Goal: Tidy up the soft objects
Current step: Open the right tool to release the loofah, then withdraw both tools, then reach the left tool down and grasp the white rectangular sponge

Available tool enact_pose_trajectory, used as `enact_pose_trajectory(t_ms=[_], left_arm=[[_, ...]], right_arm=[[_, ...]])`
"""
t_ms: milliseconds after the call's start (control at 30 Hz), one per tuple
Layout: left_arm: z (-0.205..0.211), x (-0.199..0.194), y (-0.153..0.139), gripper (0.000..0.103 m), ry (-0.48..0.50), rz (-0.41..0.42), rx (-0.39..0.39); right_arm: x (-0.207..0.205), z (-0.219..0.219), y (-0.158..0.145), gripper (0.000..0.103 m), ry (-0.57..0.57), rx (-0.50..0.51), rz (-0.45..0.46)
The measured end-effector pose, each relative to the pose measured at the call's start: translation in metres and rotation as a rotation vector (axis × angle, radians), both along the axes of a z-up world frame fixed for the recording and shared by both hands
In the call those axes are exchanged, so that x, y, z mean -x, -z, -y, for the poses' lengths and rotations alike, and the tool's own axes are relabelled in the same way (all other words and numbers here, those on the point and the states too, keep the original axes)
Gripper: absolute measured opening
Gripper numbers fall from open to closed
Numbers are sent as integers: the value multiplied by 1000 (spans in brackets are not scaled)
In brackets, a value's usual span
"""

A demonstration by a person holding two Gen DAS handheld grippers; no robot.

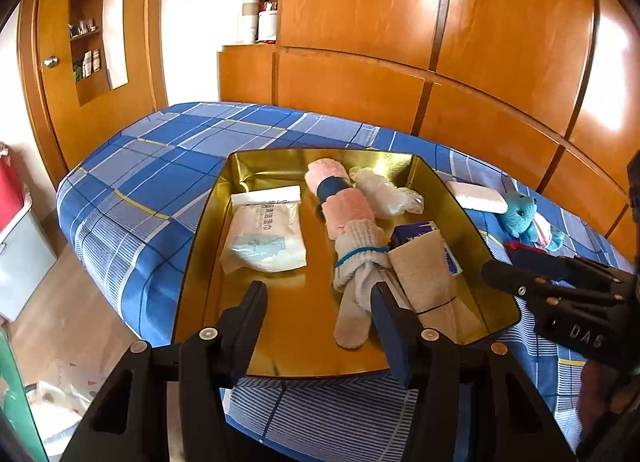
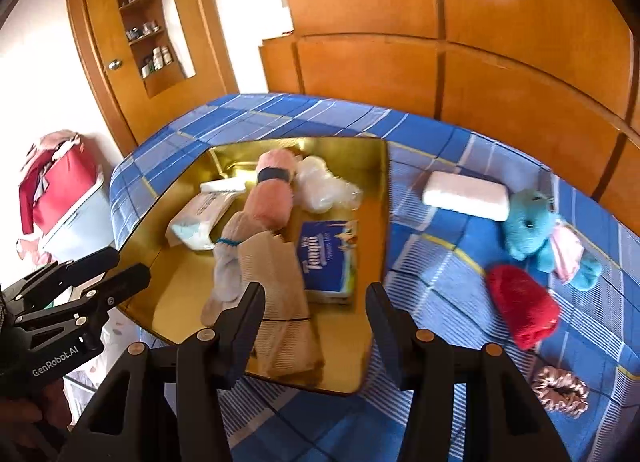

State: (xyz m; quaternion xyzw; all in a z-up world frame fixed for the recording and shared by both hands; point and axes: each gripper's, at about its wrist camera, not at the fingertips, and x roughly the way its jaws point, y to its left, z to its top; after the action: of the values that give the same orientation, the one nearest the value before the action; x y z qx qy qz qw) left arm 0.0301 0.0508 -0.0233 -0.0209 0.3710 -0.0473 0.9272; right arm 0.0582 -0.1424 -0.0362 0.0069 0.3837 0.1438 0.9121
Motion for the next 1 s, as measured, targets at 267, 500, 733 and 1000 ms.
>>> enact_pose_trajectory(t_ms=[267,500,733,1000], left_arm=[[18,3,-6,55,45,16,-15],[39,4,-10,55,101,24,-30],[66,2,-12,55,180,19,-47],[103,-2,-16,58,270,16,-67]], right_arm=[[4,33,-7,53,73,5,23],[4,75,-9,53,148,35,27],[7,136,-10,53,272,61,26],[12,218,-8,53,463,84,21]])
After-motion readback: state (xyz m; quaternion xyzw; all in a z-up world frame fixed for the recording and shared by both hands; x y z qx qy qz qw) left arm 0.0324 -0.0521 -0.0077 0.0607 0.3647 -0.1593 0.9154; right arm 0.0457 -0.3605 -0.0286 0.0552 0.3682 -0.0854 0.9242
